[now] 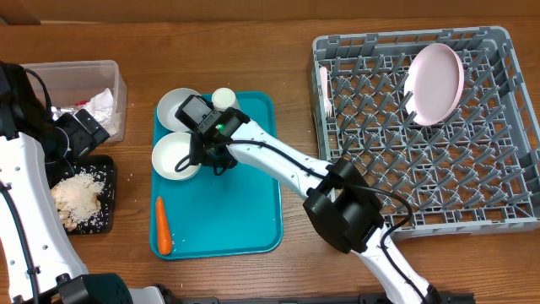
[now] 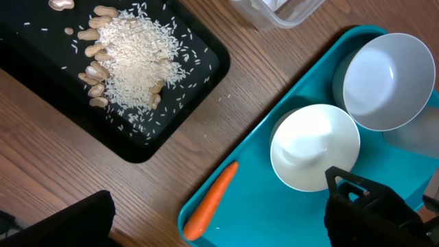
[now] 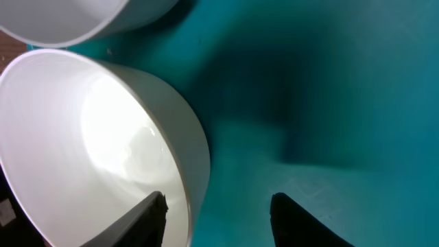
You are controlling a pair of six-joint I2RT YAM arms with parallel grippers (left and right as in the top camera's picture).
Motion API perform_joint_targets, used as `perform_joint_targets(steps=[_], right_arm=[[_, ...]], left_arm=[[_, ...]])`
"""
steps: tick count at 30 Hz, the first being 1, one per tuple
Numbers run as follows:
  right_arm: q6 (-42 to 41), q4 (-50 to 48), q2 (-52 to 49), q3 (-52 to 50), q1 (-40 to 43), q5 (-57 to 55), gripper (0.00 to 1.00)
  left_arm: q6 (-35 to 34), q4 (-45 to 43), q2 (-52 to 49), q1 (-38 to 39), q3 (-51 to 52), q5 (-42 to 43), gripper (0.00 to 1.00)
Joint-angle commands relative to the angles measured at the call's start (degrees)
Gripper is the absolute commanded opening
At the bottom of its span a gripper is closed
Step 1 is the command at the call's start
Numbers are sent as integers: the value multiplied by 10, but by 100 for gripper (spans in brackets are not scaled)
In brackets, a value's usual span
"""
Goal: Sort waste into correct bins and load items into the dishwasher rack
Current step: 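Grasp the rim of the white bowl with the right gripper and lift, then carry the white bowl right toward the dish rack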
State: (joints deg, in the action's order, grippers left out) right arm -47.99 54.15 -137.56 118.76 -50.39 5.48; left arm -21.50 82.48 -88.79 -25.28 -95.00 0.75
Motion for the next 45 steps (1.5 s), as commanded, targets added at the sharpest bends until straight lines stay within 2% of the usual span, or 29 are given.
perform_joint_targets(steps=[1,7,12,15,19,29,36,40,45], right_arm=[[-3,-1,-16,4,-5,-9,47],[-3,-1,-19,4,-5,-9,31],[-3,2,-19,5,-3,-9,26],[-3,7,-17,6,1,-6,13],[-3,20,-8,9,10,12,4],[0,123,35,48,51,69,4],[28,171,124,51,80,65,4],[48,210,195,51,109,20,4],[48,298,285,51,172,-94,4]], left_arm=[[-10,-2,0,-2,1,-8,100],[-10,-2,0,-2,1,-8,100],[-10,-2,0,-2,1,-8,100],[-10,-2,0,-2,1,-8,100],[-10,-2,0,-2,1,-8,100],[-10,-2,0,-2,1,-8,100],[-10,-2,0,-2,1,-8,100],[-10,-2,0,-2,1,-8,100],[-10,-2,0,-2,1,-8,100]])
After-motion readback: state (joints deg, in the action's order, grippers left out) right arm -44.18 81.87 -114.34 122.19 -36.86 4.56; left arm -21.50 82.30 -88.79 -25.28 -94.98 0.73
